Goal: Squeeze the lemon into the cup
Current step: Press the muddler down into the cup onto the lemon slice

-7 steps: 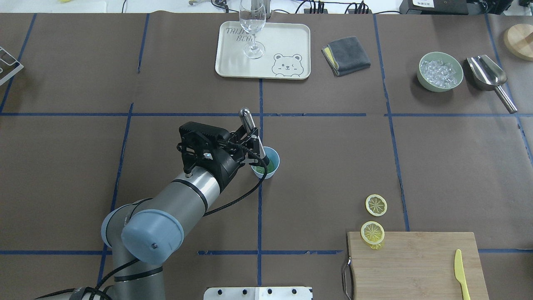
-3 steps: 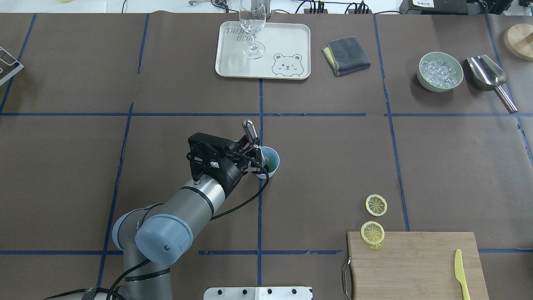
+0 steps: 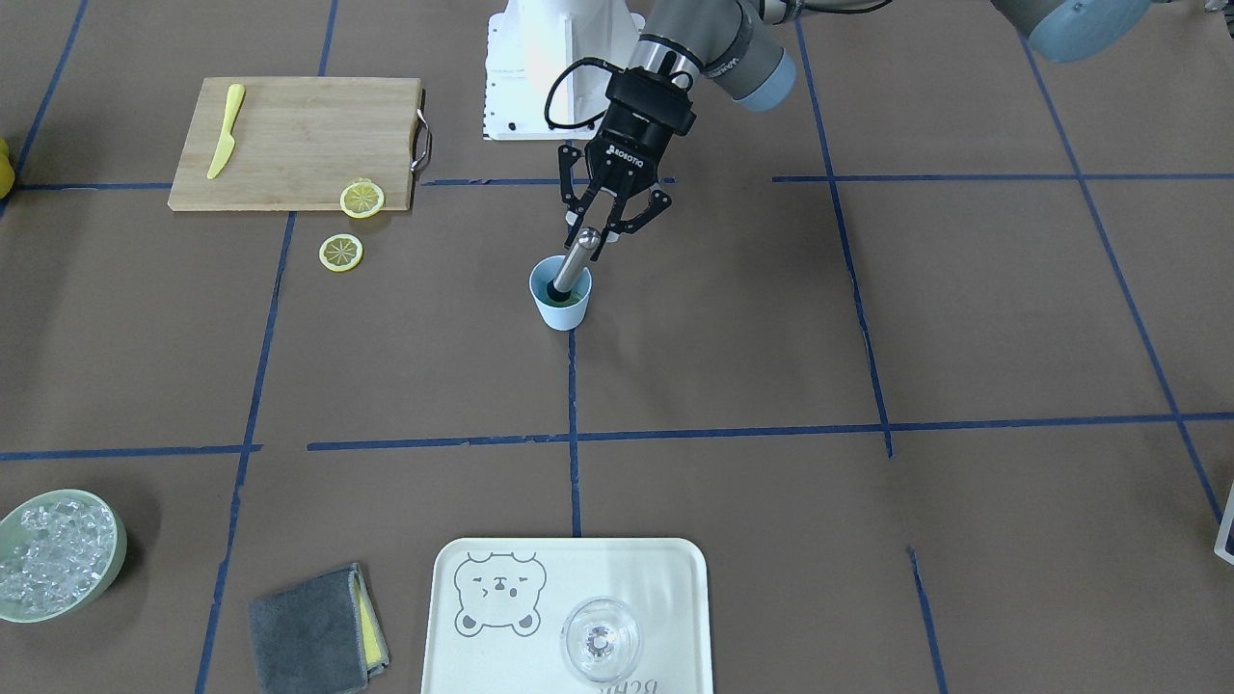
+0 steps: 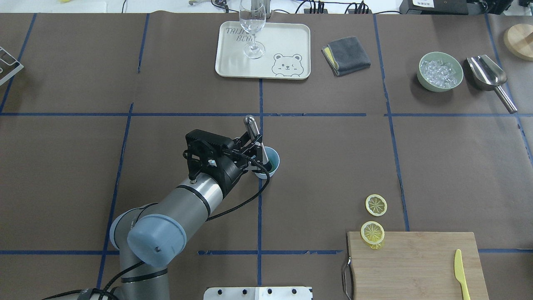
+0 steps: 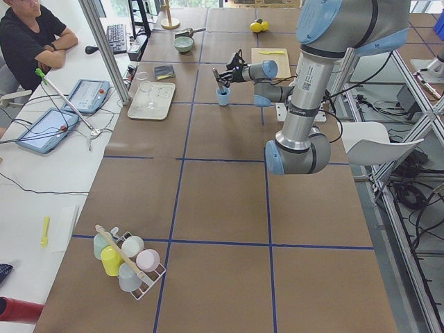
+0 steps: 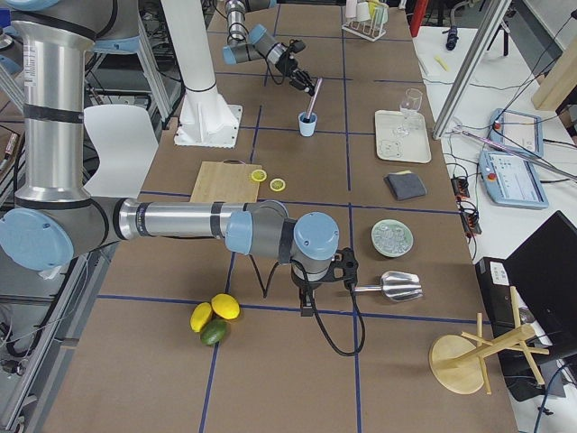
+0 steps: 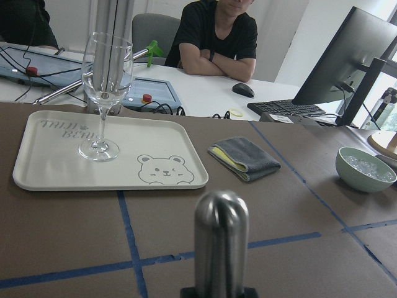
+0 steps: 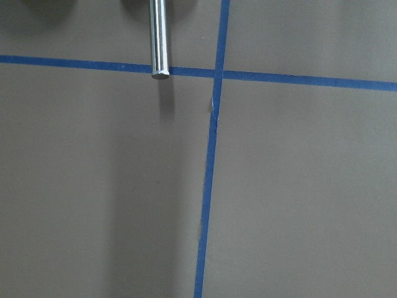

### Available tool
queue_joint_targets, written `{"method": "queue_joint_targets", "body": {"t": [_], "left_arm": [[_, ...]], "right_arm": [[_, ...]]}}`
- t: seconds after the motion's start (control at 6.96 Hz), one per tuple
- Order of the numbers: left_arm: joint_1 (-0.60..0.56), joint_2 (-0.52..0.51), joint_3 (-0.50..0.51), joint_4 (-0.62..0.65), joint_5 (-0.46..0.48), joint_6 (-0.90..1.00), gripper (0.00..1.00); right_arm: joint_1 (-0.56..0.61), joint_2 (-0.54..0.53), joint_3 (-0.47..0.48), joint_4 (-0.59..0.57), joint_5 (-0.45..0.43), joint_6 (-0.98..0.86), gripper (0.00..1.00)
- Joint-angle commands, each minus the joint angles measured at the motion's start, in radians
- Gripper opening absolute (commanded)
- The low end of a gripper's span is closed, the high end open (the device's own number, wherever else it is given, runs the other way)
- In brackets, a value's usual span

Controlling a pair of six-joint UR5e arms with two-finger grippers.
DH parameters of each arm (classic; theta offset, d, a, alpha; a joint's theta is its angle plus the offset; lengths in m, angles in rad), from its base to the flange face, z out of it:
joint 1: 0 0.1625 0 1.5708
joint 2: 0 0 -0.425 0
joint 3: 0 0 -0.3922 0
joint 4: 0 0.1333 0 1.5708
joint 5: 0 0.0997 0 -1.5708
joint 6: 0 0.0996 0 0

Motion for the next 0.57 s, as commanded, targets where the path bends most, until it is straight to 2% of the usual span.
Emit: {"method": "queue_joint_targets", "body": {"t": [0.0, 0.14, 0.43], "left_arm": [[-0.036, 0.008, -0.094, 0.003, -0.002, 0.078, 0.00], [-0.077, 0.009, -0.108, 0.006, -0.018, 0.114, 0.00], [-0.200, 0.084, -0.133, 0.006, -0.230, 0.114, 0.00]], "right_arm": [[0.001, 0.001, 0.001, 0.000, -0.001, 0.001, 1.00], [0.001, 0.000, -0.001, 0.000, -0.003, 0.001, 1.00], [0.001, 0.001, -0.008, 0.000, -0.006, 0.002, 1.00]]}}
